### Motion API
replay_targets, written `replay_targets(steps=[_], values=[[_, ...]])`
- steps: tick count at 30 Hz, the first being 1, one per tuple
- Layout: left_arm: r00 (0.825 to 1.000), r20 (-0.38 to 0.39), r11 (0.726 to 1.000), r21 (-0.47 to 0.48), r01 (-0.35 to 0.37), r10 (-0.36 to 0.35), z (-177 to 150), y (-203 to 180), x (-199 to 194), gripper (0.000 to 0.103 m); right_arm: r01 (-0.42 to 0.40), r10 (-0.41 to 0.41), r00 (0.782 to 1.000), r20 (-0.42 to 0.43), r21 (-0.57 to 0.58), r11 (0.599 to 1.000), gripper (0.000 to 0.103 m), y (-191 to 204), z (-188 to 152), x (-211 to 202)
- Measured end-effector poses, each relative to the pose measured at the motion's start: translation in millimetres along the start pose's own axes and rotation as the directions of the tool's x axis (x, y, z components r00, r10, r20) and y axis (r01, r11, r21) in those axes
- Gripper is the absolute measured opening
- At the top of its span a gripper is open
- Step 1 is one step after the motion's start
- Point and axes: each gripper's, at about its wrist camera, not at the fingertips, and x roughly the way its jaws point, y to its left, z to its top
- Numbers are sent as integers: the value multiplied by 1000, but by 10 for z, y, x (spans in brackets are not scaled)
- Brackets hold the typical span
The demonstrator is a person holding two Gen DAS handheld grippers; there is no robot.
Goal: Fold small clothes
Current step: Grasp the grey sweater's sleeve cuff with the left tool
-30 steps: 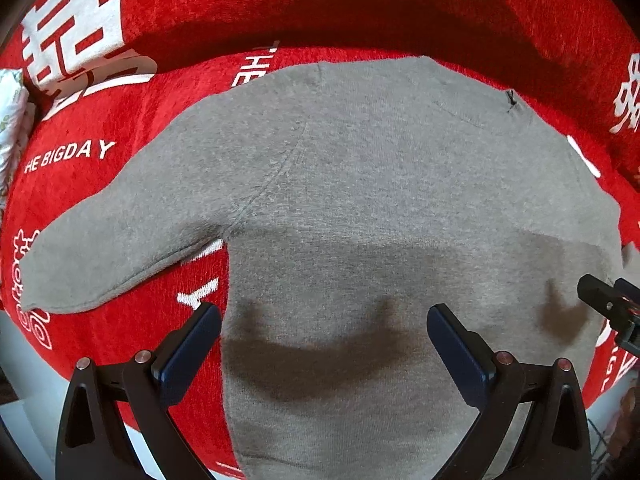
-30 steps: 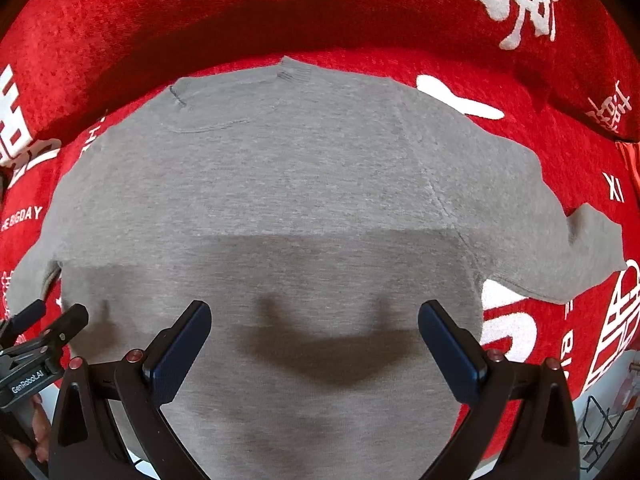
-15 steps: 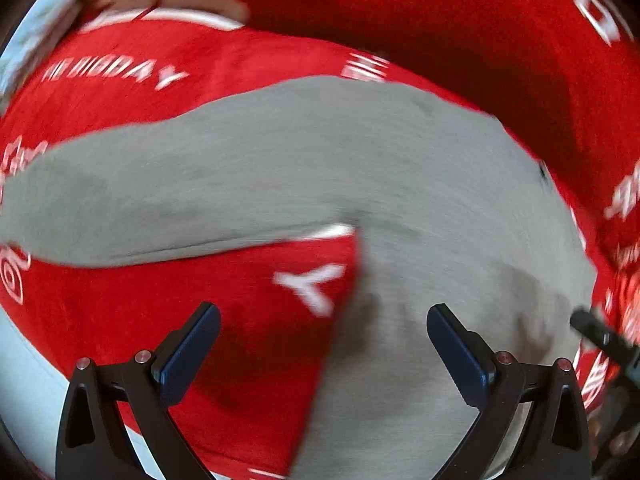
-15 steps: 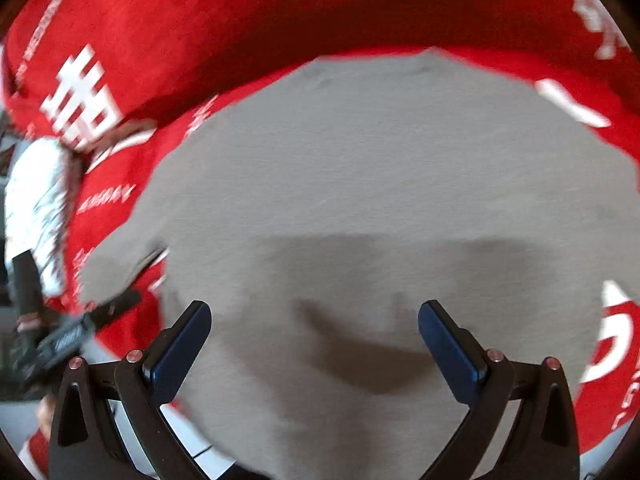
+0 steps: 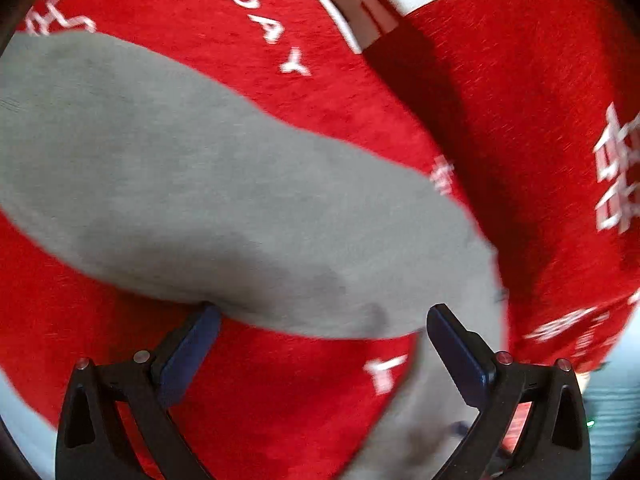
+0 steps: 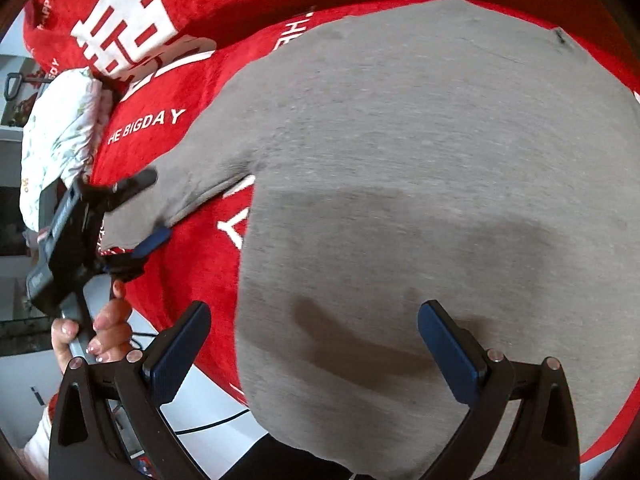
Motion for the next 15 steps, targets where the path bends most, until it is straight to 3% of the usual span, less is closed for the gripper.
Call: replay_targets(steps=[3,8,11,15], values=[[998,55,998,-43,37,-34,180,64,-37,103,10,-10,1000,-7,-11,1000,103,74,25,16],[981,188,987,-157,-26,55,327,348,-319,103,22,-21,1000,2,-24,999,103,112,44,11],[967,221,979,-187,-83,124,353,523,-469,103,23,-23,1000,-7,-18,1000,103,124,48,63],[963,245,977,-206,-62,113,369,722,-610,96,20,-20,1000,-21,-31,999,103,193,24,128]])
